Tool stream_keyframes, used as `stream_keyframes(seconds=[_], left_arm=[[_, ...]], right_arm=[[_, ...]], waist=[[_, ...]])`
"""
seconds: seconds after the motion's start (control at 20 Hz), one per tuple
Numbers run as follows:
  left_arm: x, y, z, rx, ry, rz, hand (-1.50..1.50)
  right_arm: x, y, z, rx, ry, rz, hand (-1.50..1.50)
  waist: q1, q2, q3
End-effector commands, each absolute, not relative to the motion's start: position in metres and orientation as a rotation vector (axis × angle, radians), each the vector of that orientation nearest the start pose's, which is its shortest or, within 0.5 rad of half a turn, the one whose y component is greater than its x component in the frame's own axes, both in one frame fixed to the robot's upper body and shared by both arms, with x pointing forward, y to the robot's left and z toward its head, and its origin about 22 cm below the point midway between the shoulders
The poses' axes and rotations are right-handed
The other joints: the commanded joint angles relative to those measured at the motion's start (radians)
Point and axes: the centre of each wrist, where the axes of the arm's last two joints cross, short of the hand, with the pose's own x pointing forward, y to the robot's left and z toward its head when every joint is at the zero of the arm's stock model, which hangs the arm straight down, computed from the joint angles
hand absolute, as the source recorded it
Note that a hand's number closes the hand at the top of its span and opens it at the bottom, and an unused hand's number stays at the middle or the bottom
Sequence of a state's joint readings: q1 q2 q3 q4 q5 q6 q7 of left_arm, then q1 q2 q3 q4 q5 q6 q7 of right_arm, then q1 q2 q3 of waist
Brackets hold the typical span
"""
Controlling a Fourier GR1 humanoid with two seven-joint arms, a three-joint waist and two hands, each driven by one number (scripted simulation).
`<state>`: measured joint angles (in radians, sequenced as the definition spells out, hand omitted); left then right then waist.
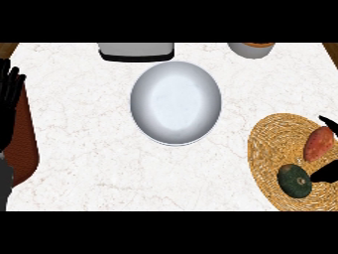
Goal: Pick the sweet potato from the placemat and place it in the bowl
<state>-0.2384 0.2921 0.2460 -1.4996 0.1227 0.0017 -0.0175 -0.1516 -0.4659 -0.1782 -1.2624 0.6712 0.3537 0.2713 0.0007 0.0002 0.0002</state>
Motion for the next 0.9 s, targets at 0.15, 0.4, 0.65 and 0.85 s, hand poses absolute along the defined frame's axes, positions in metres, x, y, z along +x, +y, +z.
stream_keyframes(seconds=[0.15,0.4,0.65,0.85], left_arm=[[0.296,0.330,0.083,0.231,-1.773,0.042,0.00],[0.293,0.332,0.076,0.239,-1.782,0.015,0.00],[0.291,0.327,0.097,0.236,-1.785,0.033,0.00],[0.282,0.339,0.084,0.243,-1.775,0.025,0.00]], right_arm=[[0.289,-0.385,0.022,-0.745,-0.742,0.731,-1.50],[0.274,-0.392,-0.010,-0.782,-0.798,0.773,1.50],[0.285,-0.396,0.006,-0.857,-0.880,0.771,1.50],[0.281,-0.398,-0.004,-0.876,-0.896,0.782,1.50]], waist=[[0.001,0.000,0.000],[0.001,0.000,0.000],[0.002,0.000,0.000],[0.002,0.000,0.000]])
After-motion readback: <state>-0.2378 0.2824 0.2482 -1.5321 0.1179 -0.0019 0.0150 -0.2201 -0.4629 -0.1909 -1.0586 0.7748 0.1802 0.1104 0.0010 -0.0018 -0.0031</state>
